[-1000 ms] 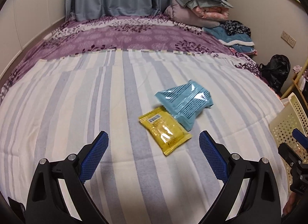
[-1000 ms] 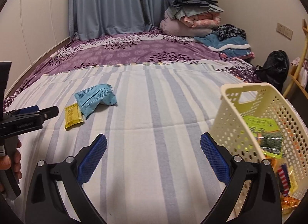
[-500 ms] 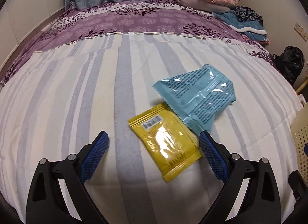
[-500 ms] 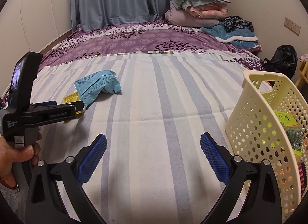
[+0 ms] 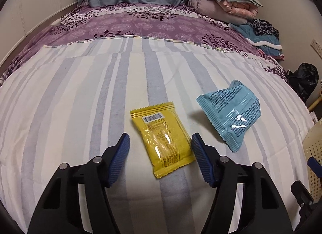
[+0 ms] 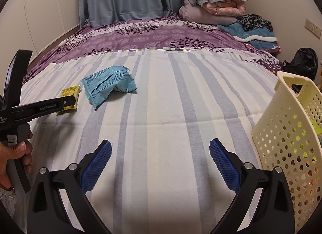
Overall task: Organize snacks
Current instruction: 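Grasp the yellow packet with the left tool while the right tool grasps the light-blue bag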
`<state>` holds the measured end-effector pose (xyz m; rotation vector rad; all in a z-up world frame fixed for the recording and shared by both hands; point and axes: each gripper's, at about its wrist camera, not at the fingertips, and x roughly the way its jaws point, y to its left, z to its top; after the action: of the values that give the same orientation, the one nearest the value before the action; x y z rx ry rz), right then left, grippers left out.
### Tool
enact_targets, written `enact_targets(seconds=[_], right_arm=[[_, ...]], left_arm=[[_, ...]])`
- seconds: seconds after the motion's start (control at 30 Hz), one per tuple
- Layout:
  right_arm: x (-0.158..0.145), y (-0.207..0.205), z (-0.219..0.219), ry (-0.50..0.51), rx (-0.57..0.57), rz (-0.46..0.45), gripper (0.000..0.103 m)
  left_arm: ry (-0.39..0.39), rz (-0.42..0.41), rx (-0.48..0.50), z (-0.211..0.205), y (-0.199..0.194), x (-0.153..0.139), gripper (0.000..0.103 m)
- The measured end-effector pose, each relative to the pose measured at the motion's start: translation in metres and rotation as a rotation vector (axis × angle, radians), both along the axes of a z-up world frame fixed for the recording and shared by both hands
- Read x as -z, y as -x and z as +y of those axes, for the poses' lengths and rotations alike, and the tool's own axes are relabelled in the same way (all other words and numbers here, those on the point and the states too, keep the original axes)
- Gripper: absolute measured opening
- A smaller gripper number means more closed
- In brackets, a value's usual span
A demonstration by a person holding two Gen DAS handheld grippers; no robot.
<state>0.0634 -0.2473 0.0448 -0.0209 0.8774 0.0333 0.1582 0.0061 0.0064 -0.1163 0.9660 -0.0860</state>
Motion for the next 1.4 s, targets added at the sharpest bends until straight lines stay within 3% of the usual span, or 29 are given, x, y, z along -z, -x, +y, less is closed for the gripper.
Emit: enact_targets(seconds=[0.13,0.2,0.47,0.7,0.83,1.03,1.1,1.17,1.23,1.27,1.4], right_arm=[[0.0,-0.007,-0.001,-0.044,-0.002,0.012,0.097],[0.001,-0.016,-0.001,-0.087,-0.002,0.026,0.097],[0.002,-0.06,0.023,-0.234,-0.053,0.062,0.097],[0.021,-0.115,0.057,-0.382,-0.054,0.16,0.097],[0.026,-0.137,0.069,-0.379,-0.03,0.173,0.097],[0.03,-0.164,0.088,-0.261,-0.013,0.165,0.097],[0.031,-0.168,0.093,-0.207,-0.019,0.158,0.097],[0.032,-0.172,0.098,-0.154,-0.034,0.144,0.097],[0.034,-0.172,0.102,-0.089,-0.048,0.134,0.09],[0.035,-0.171,0.103,-0.056,-0.051,0.127,0.08],[0.033,-0.163,0.097,-0.043,-0.076,0.108,0.069]], left_arm=[[0.001,-0.007,0.009,-0.002,-0.001,0.0,0.062],[0.011,-0.01,0.014,-0.001,0.0,0.0,0.053],[0.015,-0.018,0.002,0.012,0.007,-0.001,0.05],[0.034,-0.014,-0.019,0.029,0.014,0.0,0.05],[0.043,-0.013,-0.029,0.037,0.015,0.0,0.05],[0.063,-0.007,-0.032,0.041,0.015,0.001,0.052],[0.066,-0.006,-0.035,0.041,0.014,0.001,0.065],[0.055,-0.01,-0.042,0.04,0.014,0.001,0.071],[0.059,-0.008,-0.045,0.04,0.012,0.001,0.072],[0.06,-0.007,-0.045,0.039,0.01,0.002,0.072],[0.04,-0.016,-0.039,0.036,0.006,0.004,0.07]])
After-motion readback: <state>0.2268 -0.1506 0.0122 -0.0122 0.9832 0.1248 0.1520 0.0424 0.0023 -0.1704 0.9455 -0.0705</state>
